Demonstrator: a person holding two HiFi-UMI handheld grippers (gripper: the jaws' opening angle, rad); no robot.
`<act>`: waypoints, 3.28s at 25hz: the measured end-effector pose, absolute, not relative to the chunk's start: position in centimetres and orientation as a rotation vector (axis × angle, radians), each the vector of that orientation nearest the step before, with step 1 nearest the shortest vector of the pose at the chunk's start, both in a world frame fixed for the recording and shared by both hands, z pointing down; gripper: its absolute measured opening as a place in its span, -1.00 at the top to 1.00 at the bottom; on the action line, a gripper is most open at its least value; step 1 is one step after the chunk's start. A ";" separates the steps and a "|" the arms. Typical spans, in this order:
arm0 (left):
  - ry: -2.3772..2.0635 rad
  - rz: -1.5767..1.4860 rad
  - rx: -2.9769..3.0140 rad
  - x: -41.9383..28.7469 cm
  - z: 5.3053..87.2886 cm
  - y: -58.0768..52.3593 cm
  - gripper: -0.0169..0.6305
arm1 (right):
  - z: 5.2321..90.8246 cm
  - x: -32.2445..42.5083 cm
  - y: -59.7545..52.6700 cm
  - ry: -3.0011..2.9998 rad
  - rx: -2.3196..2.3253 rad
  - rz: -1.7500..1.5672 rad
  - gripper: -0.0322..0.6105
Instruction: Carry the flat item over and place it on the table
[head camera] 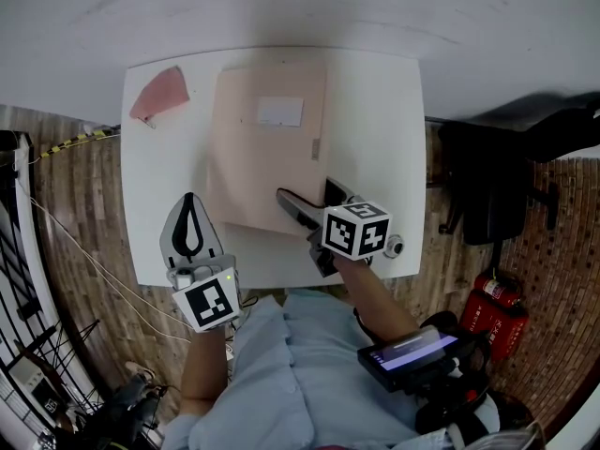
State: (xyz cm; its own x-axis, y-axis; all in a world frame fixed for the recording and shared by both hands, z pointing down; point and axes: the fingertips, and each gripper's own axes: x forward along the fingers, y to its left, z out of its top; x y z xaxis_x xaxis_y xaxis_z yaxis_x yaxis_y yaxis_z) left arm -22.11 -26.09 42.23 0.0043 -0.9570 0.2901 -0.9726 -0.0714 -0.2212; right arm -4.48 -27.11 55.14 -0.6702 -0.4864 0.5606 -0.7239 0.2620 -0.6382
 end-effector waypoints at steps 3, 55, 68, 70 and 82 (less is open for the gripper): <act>-2.110 0.572 2.196 -22.1 42.2 -26.0 0.92 | 55.6 -4.3 -27.0 -2.268 1.130 1.362 -0.48; -2.035 0.112 2.540 -18.4 28.5 -22.3 0.92 | 32.6 -3.0 -23.3 -2.624 1.614 0.110 0.89; -1.992 0.083 2.597 -17.5 27.7 -21.7 0.92 | 31.4 -2.6 -22.0 -2.574 1.670 -0.003 0.89; -1.984 0.085 2.598 -17.5 27.9 -21.6 0.92 | 31.6 -2.6 -21.9 -2.573 1.669 -0.001 0.89; -1.974 0.087 2.607 -17.6 28.1 -21.5 0.92 | 32.0 -3.1 -21.7 -2.567 1.675 0.008 0.89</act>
